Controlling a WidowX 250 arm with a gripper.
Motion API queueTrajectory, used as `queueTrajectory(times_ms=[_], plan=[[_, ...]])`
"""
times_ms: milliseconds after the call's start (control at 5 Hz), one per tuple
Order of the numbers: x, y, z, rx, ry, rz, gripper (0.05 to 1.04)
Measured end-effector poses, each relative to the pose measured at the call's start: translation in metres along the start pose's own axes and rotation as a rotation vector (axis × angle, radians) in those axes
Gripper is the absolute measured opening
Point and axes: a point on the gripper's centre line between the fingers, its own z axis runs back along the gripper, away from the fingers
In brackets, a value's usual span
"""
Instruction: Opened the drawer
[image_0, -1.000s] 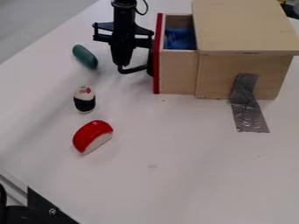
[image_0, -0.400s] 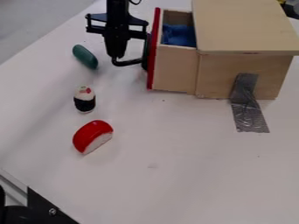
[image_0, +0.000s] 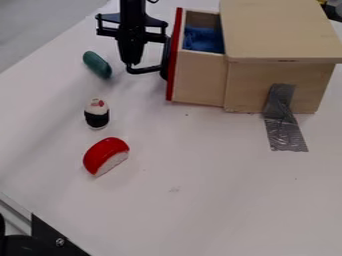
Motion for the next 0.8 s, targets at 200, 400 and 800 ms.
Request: queueTrajectory(times_ms=[200, 400, 800], plan=[[0.005, 0.002, 0.007, -0.002, -0.008, 0.007, 0.119], [0.009, 0.002, 0.005, 0.003, -0.003, 0.006, 0.117], [0.020, 0.003, -0.015, 0.031, 0.052, 0.011, 0.117]])
